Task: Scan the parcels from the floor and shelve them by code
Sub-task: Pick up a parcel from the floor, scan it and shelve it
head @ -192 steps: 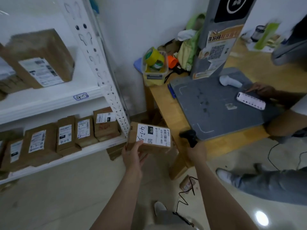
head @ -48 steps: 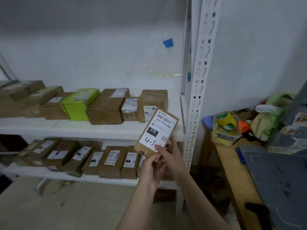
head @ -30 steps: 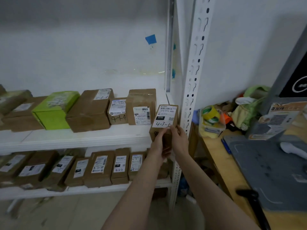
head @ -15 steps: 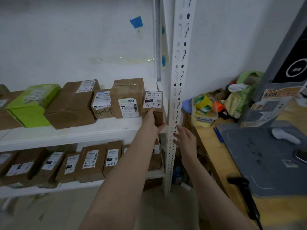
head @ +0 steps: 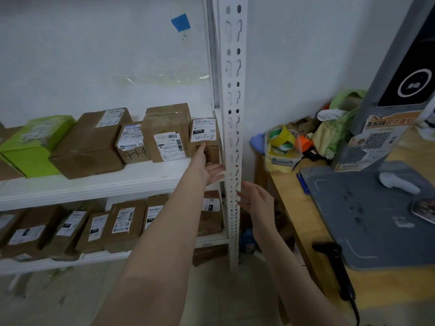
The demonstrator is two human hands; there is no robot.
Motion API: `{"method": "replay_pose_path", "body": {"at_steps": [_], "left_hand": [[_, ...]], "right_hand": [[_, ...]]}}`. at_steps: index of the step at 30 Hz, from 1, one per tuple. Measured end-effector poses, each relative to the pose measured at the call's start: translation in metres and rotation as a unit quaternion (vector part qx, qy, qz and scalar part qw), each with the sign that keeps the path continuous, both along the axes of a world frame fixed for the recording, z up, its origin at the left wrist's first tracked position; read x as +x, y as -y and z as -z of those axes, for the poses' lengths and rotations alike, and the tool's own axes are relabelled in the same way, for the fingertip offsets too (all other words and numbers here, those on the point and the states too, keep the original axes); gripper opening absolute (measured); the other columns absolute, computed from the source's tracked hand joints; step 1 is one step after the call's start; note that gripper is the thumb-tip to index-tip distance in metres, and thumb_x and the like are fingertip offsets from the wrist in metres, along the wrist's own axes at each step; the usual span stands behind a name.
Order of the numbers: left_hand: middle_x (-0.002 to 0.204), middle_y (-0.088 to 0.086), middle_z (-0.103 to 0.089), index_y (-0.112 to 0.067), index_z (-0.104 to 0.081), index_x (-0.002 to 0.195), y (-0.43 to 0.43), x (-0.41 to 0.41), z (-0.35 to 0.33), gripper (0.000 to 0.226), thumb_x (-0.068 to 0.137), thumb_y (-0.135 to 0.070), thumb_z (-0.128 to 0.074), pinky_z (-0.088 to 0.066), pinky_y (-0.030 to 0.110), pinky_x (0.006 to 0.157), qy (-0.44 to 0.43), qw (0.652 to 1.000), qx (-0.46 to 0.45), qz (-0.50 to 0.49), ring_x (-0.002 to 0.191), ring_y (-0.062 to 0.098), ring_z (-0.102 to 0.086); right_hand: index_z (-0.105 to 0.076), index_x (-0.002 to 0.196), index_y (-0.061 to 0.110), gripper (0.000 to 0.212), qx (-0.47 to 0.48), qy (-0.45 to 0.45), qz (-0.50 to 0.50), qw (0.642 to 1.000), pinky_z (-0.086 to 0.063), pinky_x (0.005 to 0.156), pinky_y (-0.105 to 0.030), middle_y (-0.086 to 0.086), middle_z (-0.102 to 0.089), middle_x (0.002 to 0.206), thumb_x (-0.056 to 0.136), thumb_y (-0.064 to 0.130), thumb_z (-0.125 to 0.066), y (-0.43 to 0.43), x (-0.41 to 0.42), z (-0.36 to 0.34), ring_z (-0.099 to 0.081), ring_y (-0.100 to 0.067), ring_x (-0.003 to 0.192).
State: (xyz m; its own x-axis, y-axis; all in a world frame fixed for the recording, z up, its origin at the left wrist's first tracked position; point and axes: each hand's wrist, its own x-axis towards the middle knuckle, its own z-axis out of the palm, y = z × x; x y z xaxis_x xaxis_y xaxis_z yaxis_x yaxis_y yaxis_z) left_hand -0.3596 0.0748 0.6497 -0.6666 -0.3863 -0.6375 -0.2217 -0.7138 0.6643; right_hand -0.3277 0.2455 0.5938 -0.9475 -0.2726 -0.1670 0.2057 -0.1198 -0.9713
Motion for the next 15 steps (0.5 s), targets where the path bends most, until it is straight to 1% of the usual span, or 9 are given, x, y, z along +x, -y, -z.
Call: {"method": "replay_pose_path", "body": {"at_steps": [2,4,5,6,7,8,10,12,15], "left_hand": [[0.134,0.02,-0.06,-0.004,-0.035,0.151,-0.005,0.0,0.004,0.085,0.093,-0.063,-0.055,-0.054,0.047,0.074,-0.009,1.0,-0.011,-0.01,0.119,0.032,-0.062],[0.124,0.016,-0.065,-0.006,-0.044,0.143,-0.019,0.003,0.01,0.068,0.097,-0.054,-0.055,-0.055,0.044,0.082,-0.009,0.998,-0.053,-0.039,0.112,0.028,-0.064],[0.114,0.014,-0.068,-0.006,-0.052,0.132,-0.03,0.006,0.017,0.054,0.098,-0.047,-0.056,-0.055,0.041,0.084,-0.002,0.994,-0.084,-0.063,0.103,0.026,-0.066],[0.104,0.012,-0.068,-0.007,-0.059,0.115,-0.041,0.008,0.026,0.038,0.099,-0.04,-0.058,-0.054,0.038,0.08,0.006,0.99,-0.11,-0.086,0.091,0.024,-0.065],[0.096,0.011,-0.066,-0.009,-0.06,0.098,-0.054,0.012,0.038,0.024,0.099,-0.034,-0.058,-0.053,0.034,0.071,0.016,0.987,-0.125,-0.101,0.079,0.021,-0.062],[0.09,0.01,-0.063,-0.012,-0.056,0.087,-0.067,0.017,0.051,0.021,0.099,-0.029,-0.056,-0.049,0.031,0.064,0.029,0.986,-0.131,-0.102,0.07,0.018,-0.057],[0.084,0.006,-0.059,-0.013,-0.057,0.088,-0.094,0.028,0.084,0.019,0.101,-0.026,-0.052,-0.046,0.028,0.061,0.067,0.988,-0.13,-0.054,0.067,0.016,-0.054],[0.084,0.005,-0.059,-0.011,-0.06,0.1,-0.12,0.042,0.115,0.017,0.102,-0.026,-0.052,-0.047,0.028,0.062,0.107,0.987,-0.12,0.018,0.071,0.016,-0.055],[0.081,0.003,-0.06,-0.009,-0.061,0.104,-0.156,0.068,0.16,0.016,0.1,-0.023,-0.054,-0.047,0.029,0.06,0.139,0.975,-0.128,0.112,0.07,0.015,-0.058]], "right_hand": [[-0.069,0.103,0.022,0.013,0.002,0.017,0.009,1.0,-0.056,0.084,-0.029,0.001,-0.072,0.104,0.099,0.026,-0.057,-0.013,0.001,0.006,-0.068,-0.012,0.098],[-0.068,0.099,0.023,0.011,0.0,0.038,0.028,0.999,-0.056,0.08,-0.027,0.002,-0.071,0.101,0.099,0.024,-0.057,-0.03,0.004,0.016,-0.069,-0.011,0.094],[-0.067,0.099,0.022,0.011,0.001,0.047,0.04,0.998,-0.055,0.076,-0.025,0.002,-0.07,0.1,0.1,0.023,-0.056,-0.039,0.006,0.023,-0.069,-0.011,0.094],[-0.067,0.1,0.021,0.011,0.009,0.053,0.053,0.997,-0.056,0.075,-0.025,0.002,-0.07,0.101,0.1,0.022,-0.056,-0.048,0.009,0.031,-0.069,-0.011,0.094],[-0.067,0.099,0.021,0.012,0.019,0.058,0.069,0.996,-0.056,0.077,-0.026,0.001,-0.07,0.101,0.1,0.023,-0.056,-0.056,0.012,0.039,-0.068,-0.012,0.096],[-0.068,0.098,0.021,0.013,0.032,0.064,0.088,0.993,-0.056,0.081,-0.029,0.001,-0.07,0.101,0.1,0.024,-0.055,-0.064,0.016,0.049,-0.068,-0.013,0.096],[-0.069,0.091,0.02,0.016,0.061,0.088,0.14,0.984,-0.056,0.085,-0.034,0.0,-0.071,0.097,0.099,0.026,-0.056,-0.082,0.027,0.07,-0.068,-0.015,0.094],[-0.069,0.083,0.015,0.022,0.077,0.107,0.192,0.973,-0.057,0.079,-0.033,-0.004,-0.072,0.093,0.099,0.025,-0.058,-0.104,0.044,0.09,-0.069,-0.017,0.089],[-0.06,0.057,0.02,0.039,0.11,0.098,0.254,0.956,-0.052,0.076,-0.03,-0.007,-0.068,0.073,0.096,0.017,-0.06,-0.142,0.078,0.12,-0.065,-0.016,0.074]]}}
